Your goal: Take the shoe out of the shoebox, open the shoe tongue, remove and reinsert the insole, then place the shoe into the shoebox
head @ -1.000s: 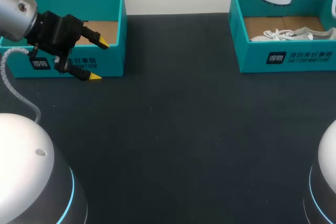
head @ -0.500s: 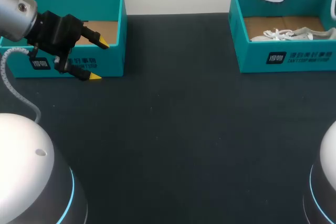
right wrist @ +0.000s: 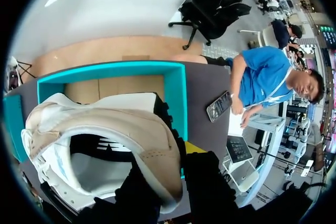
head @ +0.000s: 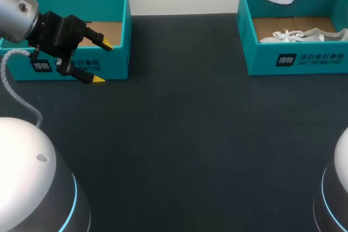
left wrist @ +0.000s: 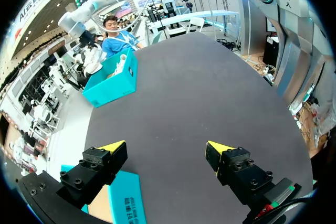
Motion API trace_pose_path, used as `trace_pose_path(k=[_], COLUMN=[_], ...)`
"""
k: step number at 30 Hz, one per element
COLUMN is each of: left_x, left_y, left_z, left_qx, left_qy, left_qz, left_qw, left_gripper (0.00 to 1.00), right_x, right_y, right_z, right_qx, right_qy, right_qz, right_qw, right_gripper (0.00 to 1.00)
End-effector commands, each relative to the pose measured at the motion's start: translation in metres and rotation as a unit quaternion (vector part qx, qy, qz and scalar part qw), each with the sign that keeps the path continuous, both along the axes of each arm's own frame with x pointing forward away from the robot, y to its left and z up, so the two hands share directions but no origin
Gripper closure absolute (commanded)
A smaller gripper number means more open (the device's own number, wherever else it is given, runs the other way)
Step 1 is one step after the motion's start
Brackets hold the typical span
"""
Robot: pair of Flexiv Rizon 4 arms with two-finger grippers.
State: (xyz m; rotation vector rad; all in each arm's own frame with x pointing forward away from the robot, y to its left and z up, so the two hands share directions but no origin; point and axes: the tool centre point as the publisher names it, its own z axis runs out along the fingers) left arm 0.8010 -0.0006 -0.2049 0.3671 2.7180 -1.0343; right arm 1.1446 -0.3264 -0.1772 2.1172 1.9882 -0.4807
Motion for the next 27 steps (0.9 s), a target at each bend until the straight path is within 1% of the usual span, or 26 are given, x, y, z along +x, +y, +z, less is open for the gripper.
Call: trace_pose_path(k=[1, 3, 5, 6, 7, 9, 14, 16, 17, 19, 27], left_x=[-0.001, -0.001, -0.001, -0.001, -0.001, -0.001, -0.001, -0.001, -0.001, -0.001, -0.001], left_y=[0.0, 0.0, 0.0, 0.0, 0.0, 0.0, 0.0, 0.0, 0.0, 0.0, 0.0], left_z=[0.0, 0.0, 0.0, 0.0, 0.0, 0.0, 0.0, 0.0, 0.0, 0.0, 0.0], left_qx=[0.001, 0.001, 0.001, 0.001, 0.001, 0.001, 0.001, 0.001, 0.001, 0.001, 0.001], left_qy=[0.0, 0.0, 0.0, 0.0, 0.0, 0.0, 0.0, 0.0, 0.0, 0.0, 0.0], left_qz=[0.0, 0.0, 0.0, 0.0, 0.0, 0.0, 0.0, 0.0, 0.0, 0.0, 0.0], left_qw=[1.0, 1.0, 1.0, 1.0, 1.0, 1.0, 1.0, 1.0, 1.0, 1.0, 1.0], left_gripper=[0.0, 0.0, 0.0, 0.0, 0.0, 0.0, 0.0, 0.0, 0.0, 0.0, 0.0], right_x=[-0.005, -0.006, -0.007, -0.008, -0.008, -0.01, -0.014, -0.015, -0.015, -0.014, -0.007], right_y=[-0.001, -0.002, -0.003, -0.003, -0.005, -0.006, -0.011, -0.012, -0.013, -0.014, -0.019], right_z=[-0.007, -0.014, -0.021, -0.025, -0.029, -0.035, -0.053, -0.058, -0.062, -0.066, -0.093], right_qx=[-0.016, -0.024, -0.023, -0.021, -0.019, -0.023, -0.029, -0.026, -0.027, -0.031, -0.032], right_qy=[-0.004, -0.003, -0.002, -0.01, -0.005, -0.011, -0.01, -0.017, -0.012, -0.017, -0.011], right_qz=[-0.005, -0.012, -0.018, -0.027, -0.03, -0.036, -0.046, -0.05, -0.052, -0.054, -0.06], right_qw=[1.0, 1.0, 1.0, 0.999, 0.999, 0.999, 0.998, 0.998, 0.998, 0.998, 0.998], right_gripper=[1.0, 1.0, 1.0, 1.0, 1.0, 1.0, 1.0, 1.0, 1.0, 1.0, 1.0])
